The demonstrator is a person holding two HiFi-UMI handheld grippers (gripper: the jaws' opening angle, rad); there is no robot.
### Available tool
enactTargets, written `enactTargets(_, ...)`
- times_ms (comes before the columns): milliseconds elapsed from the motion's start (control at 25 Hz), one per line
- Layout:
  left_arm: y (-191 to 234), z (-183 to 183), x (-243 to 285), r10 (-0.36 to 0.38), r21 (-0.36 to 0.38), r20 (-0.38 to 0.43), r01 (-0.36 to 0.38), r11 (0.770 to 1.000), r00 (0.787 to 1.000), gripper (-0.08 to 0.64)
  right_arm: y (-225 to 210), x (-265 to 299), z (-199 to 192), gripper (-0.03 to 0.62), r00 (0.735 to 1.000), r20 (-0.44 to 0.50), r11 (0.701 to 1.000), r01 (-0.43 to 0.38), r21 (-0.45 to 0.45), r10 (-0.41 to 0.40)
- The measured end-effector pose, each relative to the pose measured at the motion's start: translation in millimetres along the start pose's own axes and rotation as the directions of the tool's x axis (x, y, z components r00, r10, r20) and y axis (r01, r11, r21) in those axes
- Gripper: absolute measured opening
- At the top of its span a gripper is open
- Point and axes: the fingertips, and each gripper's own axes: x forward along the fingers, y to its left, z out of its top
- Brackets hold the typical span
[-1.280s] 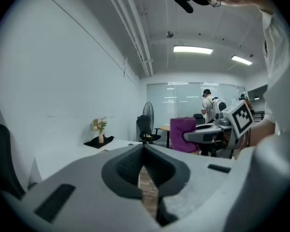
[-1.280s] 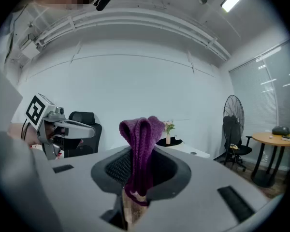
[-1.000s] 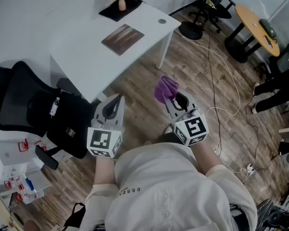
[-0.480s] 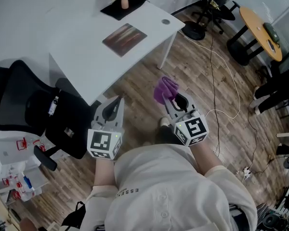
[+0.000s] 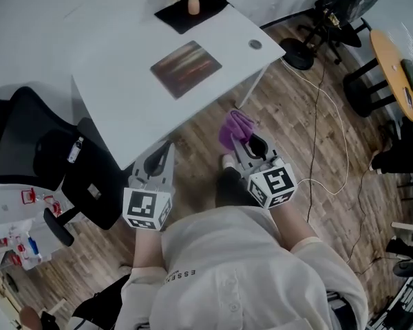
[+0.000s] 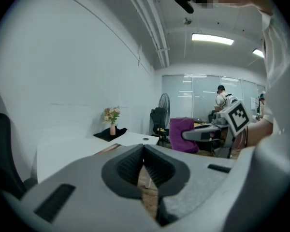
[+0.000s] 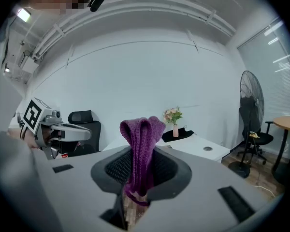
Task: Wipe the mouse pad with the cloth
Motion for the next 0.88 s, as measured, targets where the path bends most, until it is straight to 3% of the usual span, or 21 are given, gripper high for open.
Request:
enactTargets(520,47.7,31.7,166.7,0.180,-0.080,-0.050,-0.184,0.980,0.982,0.002,-147.5,142.5,26.7,0.094,0.977,-0.107,0.981,-0.191,-0.037,0.186)
enactTargets(880,87.9,23.3,193.1,0.291,-0.123,-0.094,-0.301,0.946,0.952,0.002,-159.6,217.9,16.3,0.094,0.927,-0.217,0.946,-0.321,-0.042,0.305)
